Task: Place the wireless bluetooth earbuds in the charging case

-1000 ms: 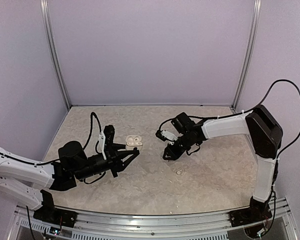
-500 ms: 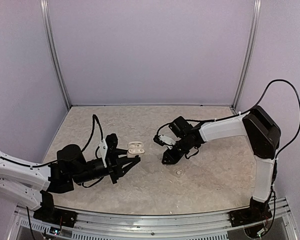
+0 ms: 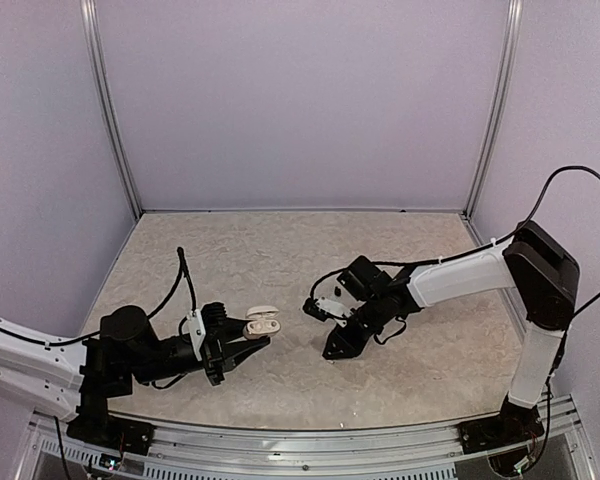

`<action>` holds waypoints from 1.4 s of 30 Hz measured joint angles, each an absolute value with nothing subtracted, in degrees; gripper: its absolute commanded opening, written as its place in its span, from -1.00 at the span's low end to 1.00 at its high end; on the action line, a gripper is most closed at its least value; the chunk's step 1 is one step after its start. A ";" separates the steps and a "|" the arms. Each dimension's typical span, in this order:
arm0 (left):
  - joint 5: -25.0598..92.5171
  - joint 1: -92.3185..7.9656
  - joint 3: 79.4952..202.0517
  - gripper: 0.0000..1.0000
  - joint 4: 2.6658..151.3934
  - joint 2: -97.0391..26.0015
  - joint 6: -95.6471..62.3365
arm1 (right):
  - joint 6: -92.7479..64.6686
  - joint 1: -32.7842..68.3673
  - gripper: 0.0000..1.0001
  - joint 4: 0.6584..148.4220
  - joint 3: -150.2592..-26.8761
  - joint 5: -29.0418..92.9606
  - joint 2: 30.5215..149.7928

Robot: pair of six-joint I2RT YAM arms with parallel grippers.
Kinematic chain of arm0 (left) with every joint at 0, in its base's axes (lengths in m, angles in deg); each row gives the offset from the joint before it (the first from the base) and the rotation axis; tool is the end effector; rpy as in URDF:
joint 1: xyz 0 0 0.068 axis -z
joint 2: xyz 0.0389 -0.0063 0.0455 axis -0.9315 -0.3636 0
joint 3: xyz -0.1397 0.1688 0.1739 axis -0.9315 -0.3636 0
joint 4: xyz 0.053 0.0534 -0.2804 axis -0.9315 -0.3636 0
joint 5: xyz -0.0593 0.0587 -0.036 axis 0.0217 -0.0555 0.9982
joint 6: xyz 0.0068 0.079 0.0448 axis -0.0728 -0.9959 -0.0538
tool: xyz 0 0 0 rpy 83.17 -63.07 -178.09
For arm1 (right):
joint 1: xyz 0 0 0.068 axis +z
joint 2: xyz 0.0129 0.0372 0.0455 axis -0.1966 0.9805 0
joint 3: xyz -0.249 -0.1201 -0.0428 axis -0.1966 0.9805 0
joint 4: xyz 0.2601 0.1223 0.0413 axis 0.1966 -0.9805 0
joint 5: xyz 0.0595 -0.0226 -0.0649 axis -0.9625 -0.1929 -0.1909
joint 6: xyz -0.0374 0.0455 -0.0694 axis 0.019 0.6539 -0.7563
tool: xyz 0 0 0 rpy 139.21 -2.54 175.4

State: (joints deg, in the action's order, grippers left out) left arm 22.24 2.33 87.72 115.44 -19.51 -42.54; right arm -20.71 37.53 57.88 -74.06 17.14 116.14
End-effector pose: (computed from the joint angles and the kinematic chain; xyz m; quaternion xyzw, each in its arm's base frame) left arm 0.0976 -0.2694 0.2151 0.4633 0.5323 -0.3188 0.6328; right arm 0.2407 0.3231 0.0831 -0.4347 0.8506 0.2667 0.1283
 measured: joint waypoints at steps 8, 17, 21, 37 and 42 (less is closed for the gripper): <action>20.91 2.41 87.15 -0.84 113.19 -16.73 -44.29 | -19.97 41.24 -0.43 57.11 -72.88 14.91 115.29; 20.43 2.41 87.15 -0.84 112.40 -16.91 -44.29 | -19.68 41.44 -0.36 52.59 -74.34 14.52 113.85; 20.04 2.41 87.15 -0.84 112.38 -16.91 -44.09 | -19.64 41.66 -0.30 49.53 -77.44 15.11 113.85; 19.18 2.00 86.19 -0.83 112.44 -15.51 -43.15 | -18.11 45.61 -0.26 39.02 -86.19 21.67 119.66; 19.18 1.80 85.36 -0.83 112.62 -14.85 -43.00 | -17.96 46.82 -0.27 36.83 -88.77 24.36 122.04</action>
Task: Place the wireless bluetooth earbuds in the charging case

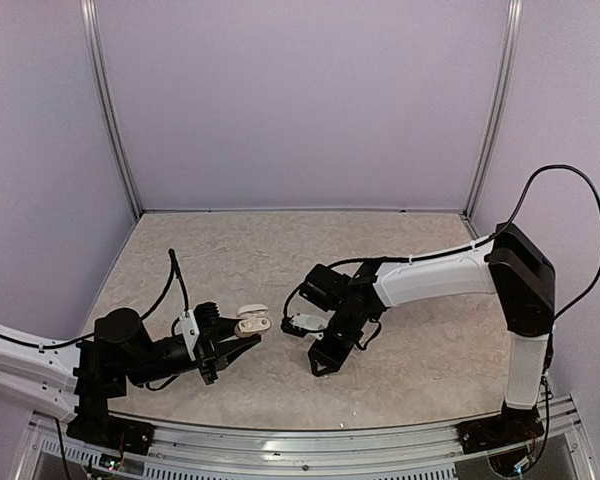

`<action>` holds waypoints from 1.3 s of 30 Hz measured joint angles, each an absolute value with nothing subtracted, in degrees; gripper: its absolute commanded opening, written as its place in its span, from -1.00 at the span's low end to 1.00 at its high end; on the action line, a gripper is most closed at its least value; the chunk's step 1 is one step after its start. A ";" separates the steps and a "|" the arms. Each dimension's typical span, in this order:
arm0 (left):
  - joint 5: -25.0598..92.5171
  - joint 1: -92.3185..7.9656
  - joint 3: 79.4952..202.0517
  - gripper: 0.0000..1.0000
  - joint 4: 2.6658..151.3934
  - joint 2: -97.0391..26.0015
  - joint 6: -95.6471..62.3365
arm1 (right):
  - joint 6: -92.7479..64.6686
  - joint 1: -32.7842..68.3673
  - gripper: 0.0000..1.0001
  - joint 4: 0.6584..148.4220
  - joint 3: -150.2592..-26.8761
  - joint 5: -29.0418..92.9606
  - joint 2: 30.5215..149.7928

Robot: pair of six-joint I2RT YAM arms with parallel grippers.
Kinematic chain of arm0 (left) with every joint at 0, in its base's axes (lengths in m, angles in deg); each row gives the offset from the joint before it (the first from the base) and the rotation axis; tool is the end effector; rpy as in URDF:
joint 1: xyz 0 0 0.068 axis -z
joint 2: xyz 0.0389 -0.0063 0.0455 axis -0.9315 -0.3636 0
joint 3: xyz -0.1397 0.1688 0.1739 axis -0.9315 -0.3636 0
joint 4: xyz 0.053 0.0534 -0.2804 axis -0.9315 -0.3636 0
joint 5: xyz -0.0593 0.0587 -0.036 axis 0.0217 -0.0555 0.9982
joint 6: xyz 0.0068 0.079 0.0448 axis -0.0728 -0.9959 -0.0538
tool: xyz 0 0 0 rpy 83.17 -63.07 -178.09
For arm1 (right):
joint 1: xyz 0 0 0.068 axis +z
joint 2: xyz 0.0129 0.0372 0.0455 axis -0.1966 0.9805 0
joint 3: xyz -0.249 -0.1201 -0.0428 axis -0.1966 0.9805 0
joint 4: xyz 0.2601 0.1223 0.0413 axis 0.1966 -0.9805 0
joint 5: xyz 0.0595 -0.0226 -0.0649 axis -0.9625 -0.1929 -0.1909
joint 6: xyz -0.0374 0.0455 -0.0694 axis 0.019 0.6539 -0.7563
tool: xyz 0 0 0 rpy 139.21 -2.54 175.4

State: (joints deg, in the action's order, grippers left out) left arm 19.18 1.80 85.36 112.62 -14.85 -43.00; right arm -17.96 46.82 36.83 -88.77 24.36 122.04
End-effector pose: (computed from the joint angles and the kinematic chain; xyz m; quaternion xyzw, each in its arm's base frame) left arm 0.0996 -0.2540 0.2119 0.4508 0.5470 -0.2947 0.6408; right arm 0.2034 0.3683 0.0969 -0.4709 0.8633 0.1771 0.0414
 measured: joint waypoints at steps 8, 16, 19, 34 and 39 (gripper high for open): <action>19.21 1.63 84.59 -0.83 112.99 -14.57 -42.87 | -18.22 49.09 -0.38 33.47 -93.40 28.73 124.93; 19.18 1.10 84.13 -0.83 113.08 -13.21 -42.85 | -18.68 52.04 -0.49 30.89 -94.78 32.25 125.72; 19.18 1.10 83.81 -0.83 113.06 -12.89 -42.82 | -18.68 53.37 -0.49 30.67 -92.98 33.10 124.56; 19.23 0.73 83.67 -0.83 113.10 -12.91 -42.80 | -17.98 58.16 -0.22 23.56 -87.72 36.57 120.51; 19.23 0.73 83.67 -0.82 113.10 -12.91 -42.80 | -18.07 59.43 -0.23 23.17 -86.58 39.96 119.88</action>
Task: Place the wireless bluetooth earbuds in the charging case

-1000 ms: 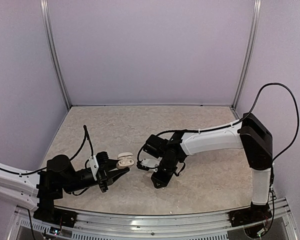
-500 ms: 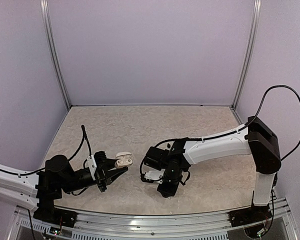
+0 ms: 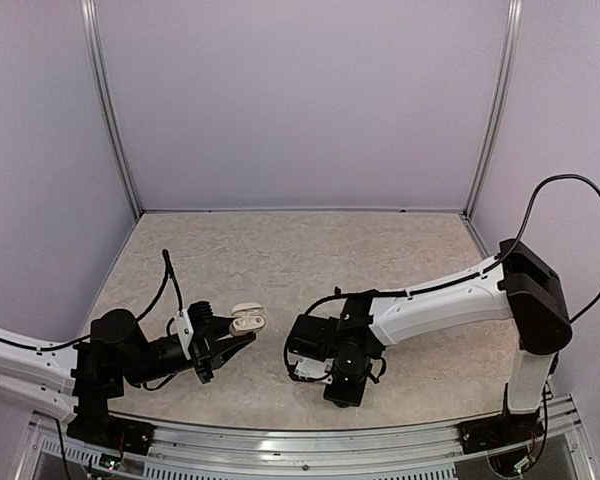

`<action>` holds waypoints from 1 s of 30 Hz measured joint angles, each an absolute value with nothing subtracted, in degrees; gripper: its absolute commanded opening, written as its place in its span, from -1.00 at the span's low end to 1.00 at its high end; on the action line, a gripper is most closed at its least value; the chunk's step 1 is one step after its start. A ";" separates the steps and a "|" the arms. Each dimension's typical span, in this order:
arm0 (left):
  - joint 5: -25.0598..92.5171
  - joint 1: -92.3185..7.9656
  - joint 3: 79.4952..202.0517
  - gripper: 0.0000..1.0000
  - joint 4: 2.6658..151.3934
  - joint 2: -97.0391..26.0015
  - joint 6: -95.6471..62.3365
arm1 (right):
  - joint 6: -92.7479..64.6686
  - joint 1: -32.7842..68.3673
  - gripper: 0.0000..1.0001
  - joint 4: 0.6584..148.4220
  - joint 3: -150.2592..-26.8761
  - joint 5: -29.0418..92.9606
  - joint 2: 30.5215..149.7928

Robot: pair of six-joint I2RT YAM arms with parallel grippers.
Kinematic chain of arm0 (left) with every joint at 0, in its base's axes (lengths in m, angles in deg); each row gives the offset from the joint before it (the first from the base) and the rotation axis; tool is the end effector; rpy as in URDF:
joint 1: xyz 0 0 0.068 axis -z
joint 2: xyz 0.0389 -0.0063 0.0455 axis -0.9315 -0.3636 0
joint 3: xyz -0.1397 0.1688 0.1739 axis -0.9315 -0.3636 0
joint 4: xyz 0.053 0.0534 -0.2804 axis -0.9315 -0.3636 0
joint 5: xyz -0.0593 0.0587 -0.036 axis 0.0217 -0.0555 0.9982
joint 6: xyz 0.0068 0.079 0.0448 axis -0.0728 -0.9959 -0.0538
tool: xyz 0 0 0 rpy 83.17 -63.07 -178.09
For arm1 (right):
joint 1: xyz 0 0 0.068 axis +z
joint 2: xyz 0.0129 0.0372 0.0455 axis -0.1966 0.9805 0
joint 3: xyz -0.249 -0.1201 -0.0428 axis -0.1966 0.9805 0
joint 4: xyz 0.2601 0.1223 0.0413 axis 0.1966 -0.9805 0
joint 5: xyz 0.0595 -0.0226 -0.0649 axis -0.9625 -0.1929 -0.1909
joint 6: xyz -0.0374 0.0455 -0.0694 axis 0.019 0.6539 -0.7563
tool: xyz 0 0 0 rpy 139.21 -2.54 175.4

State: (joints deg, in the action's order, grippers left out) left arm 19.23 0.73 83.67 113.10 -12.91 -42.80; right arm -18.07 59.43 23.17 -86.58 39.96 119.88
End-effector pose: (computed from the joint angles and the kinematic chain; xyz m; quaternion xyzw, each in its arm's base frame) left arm 0.1019 -0.2457 0.2095 0.4418 0.5486 -0.2924 0.6468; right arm 0.1238 0.3535 0.0928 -0.5590 0.8291 0.0020 0.0080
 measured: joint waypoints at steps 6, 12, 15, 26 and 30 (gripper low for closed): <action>19.23 0.73 83.67 -0.83 113.10 -12.91 -42.80 | -17.11 59.54 -0.30 21.03 -85.58 42.41 119.18; 19.21 0.73 83.67 -0.82 113.10 -12.89 -42.80 | -16.49 58.57 -0.25 19.46 -85.36 44.27 118.98; 19.21 0.73 83.67 -0.83 113.10 -12.89 -42.80 | -16.84 58.27 -0.15 19.00 -85.38 44.11 118.96; 19.23 0.49 83.67 -0.82 113.47 -12.45 -42.78 | -18.44 58.79 -0.15 17.71 -90.54 38.76 119.36; 19.23 0.45 83.63 -0.83 113.49 -11.68 -42.58 | -18.68 58.99 -0.17 17.66 -92.61 38.39 121.28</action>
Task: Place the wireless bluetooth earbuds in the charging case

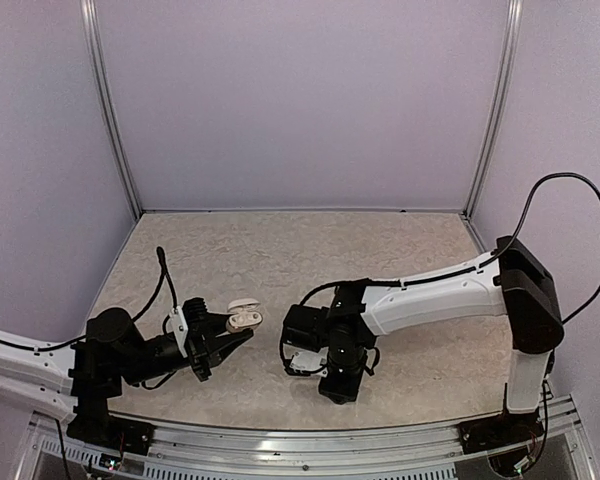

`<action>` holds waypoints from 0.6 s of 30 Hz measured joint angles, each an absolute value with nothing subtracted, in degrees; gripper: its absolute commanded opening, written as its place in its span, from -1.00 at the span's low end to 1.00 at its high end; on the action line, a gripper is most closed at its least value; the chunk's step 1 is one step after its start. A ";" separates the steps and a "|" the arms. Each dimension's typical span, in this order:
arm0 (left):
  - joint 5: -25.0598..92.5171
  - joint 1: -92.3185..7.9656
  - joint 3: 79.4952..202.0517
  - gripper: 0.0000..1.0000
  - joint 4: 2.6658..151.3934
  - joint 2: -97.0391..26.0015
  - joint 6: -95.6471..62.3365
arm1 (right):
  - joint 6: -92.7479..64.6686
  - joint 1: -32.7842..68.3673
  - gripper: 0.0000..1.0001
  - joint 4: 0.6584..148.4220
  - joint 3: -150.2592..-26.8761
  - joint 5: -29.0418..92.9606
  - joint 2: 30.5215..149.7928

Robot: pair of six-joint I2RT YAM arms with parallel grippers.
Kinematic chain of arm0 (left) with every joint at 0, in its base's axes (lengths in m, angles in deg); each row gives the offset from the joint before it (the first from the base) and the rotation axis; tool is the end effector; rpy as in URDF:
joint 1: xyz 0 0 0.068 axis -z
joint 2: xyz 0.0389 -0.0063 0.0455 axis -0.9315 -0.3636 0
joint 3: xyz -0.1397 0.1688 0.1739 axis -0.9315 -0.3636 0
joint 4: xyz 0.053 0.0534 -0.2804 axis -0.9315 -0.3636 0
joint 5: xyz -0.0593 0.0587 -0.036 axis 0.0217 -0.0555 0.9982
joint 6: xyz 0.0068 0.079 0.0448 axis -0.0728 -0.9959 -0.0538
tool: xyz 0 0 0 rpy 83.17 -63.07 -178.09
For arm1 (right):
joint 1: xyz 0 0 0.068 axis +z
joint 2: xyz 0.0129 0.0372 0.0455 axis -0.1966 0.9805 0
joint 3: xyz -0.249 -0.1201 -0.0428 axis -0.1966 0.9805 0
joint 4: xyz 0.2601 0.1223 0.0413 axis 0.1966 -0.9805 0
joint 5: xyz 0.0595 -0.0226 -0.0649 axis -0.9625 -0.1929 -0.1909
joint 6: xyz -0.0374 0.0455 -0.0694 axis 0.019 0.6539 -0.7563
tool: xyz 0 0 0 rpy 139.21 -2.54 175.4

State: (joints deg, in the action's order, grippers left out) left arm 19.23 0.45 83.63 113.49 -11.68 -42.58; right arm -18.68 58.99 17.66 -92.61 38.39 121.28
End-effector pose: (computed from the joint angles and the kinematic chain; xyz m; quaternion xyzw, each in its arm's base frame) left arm 0.1023 -0.2431 0.2155 0.4324 0.5436 -0.2970 0.6553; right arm 0.1286 0.3651 0.1114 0.5603 -0.8282 -0.0085 0.0063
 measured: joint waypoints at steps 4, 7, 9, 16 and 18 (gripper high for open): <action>19.21 0.45 83.08 -0.82 113.95 -10.72 -42.47 | -19.09 59.19 -0.20 17.14 -93.05 39.04 123.68; 19.21 0.45 82.65 -0.82 114.00 -10.39 -42.39 | -19.51 59.36 -0.25 16.18 -93.75 39.98 124.60; 19.21 0.42 82.56 -0.82 114.04 -10.39 -42.39 | -19.77 59.43 -0.27 16.00 -94.34 40.35 124.84; 19.25 0.14 82.45 -0.82 114.34 -10.42 -42.39 | -19.93 59.45 -0.36 15.06 -95.17 40.92 125.78; 19.25 0.12 82.43 -0.82 114.37 -10.42 -42.39 | -19.95 59.47 -0.40 14.95 -95.28 40.94 125.83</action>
State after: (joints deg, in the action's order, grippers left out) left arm 19.25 0.12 82.43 114.37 -10.42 -42.39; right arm -19.95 59.47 14.95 -95.28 40.94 125.83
